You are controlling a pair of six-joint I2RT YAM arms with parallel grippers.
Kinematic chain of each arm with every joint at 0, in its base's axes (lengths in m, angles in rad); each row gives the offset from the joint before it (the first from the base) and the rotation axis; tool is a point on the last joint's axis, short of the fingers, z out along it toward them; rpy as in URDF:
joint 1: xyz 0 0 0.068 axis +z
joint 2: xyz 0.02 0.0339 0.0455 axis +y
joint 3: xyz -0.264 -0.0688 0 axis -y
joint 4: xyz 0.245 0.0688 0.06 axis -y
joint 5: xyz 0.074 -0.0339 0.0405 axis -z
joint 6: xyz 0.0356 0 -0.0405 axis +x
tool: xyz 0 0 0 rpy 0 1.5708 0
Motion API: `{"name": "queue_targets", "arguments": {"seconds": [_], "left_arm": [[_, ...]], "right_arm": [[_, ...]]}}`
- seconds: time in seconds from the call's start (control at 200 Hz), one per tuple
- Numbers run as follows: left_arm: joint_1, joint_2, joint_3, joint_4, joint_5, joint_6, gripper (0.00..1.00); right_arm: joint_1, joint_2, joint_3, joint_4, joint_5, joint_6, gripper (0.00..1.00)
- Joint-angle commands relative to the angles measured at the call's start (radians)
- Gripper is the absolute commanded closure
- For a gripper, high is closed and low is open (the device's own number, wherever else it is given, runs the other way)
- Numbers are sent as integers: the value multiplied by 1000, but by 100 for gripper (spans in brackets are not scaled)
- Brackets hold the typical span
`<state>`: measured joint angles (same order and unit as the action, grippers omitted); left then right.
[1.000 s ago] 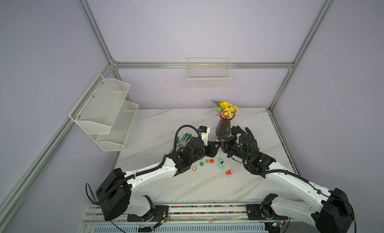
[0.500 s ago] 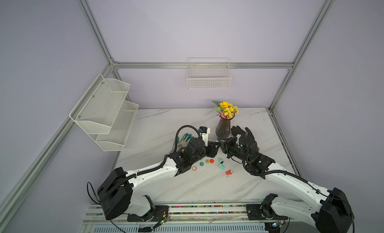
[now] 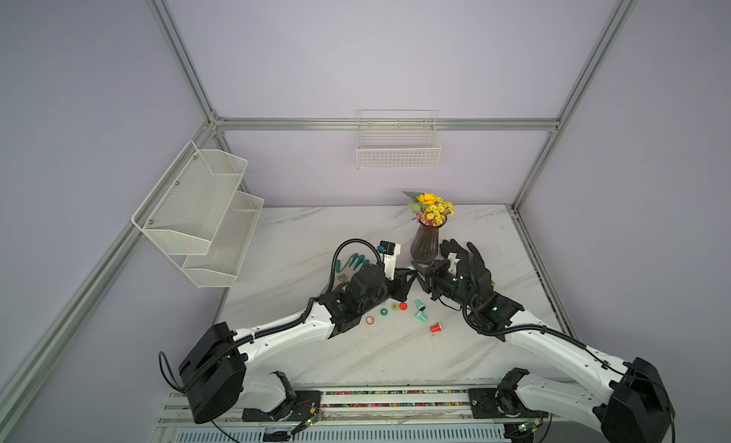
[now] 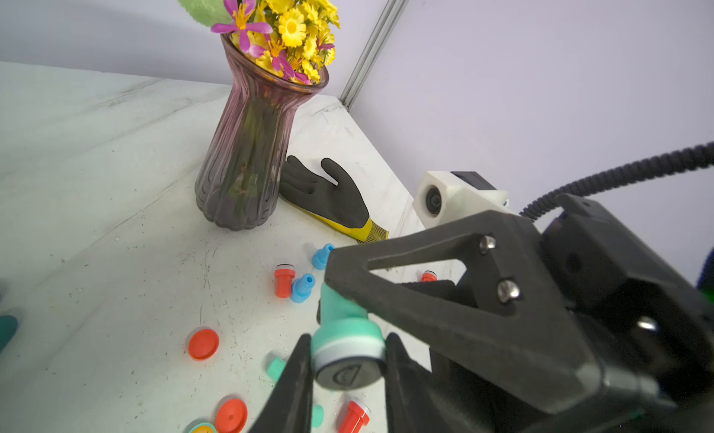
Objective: Close the stamp cap
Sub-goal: Pick up the stamp from the center of the board.
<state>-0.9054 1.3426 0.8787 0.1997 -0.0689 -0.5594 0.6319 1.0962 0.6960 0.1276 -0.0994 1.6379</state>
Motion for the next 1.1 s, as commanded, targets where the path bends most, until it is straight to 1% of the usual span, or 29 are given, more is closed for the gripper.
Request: {"name": "queue_targets", "arguments": {"seconds": [0.0, 0.09, 0.28, 0.29, 0.35, 0.495, 0.61, 0.68, 0.75, 0.93, 1.095], "left_arm": [[5, -81, 1, 83, 50, 137, 81], [5, -126, -9, 81, 114, 205, 81], [6, -229, -32, 40, 229, 339, 83], [6, -232, -32, 35, 237, 362, 83], [5, -261, -32, 9, 287, 417, 83], [5, -316, -30, -27, 403, 518, 84], [5, -345, -24, -51, 430, 548, 84], [5, -359, -20, -61, 437, 555, 84], [4, -370, -24, -65, 441, 556, 84], [5, -395, -37, -57, 445, 553, 85], [4, -416, -53, -33, 443, 548, 85]], "right_arm": [[9, -44, -14, 82, -56, -88, 48], [1, -82, -6, 87, -92, -187, 39], [-70, -174, 44, 74, -239, -381, 39], [-75, -175, 50, 72, -250, -389, 39], [-112, -181, 81, 69, -327, -428, 40], [-183, -144, 184, 62, -586, -487, 42], [-203, -110, 265, 35, -765, -532, 42], [-205, -94, 304, -10, -845, -560, 43], [-206, -84, 330, -56, -895, -587, 43], [-206, -78, 381, -245, -925, -703, 44], [-207, -82, 351, -270, -967, -706, 44]]}}
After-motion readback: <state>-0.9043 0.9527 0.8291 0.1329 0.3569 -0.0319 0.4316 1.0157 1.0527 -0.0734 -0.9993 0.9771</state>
